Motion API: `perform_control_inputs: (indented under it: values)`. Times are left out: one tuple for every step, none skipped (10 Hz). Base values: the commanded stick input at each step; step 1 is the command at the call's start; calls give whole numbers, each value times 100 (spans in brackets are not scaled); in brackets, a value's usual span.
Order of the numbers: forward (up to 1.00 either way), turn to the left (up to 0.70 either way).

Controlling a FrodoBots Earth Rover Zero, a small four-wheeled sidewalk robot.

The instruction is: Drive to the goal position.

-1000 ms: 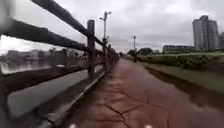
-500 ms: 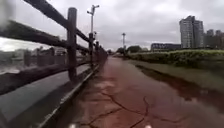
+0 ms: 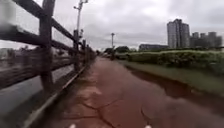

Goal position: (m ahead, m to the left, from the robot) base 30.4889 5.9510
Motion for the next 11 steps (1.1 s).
perform_control_inputs:
  values:
    - [85,1]
    - [85,1]
    - [85,1]
    - [85,1]
    - [85,1]
    - [85,1]
    - [85,-1]
    - [85,-9]
    - [85,-33]
    - [85,-33]
    - [85,-33]
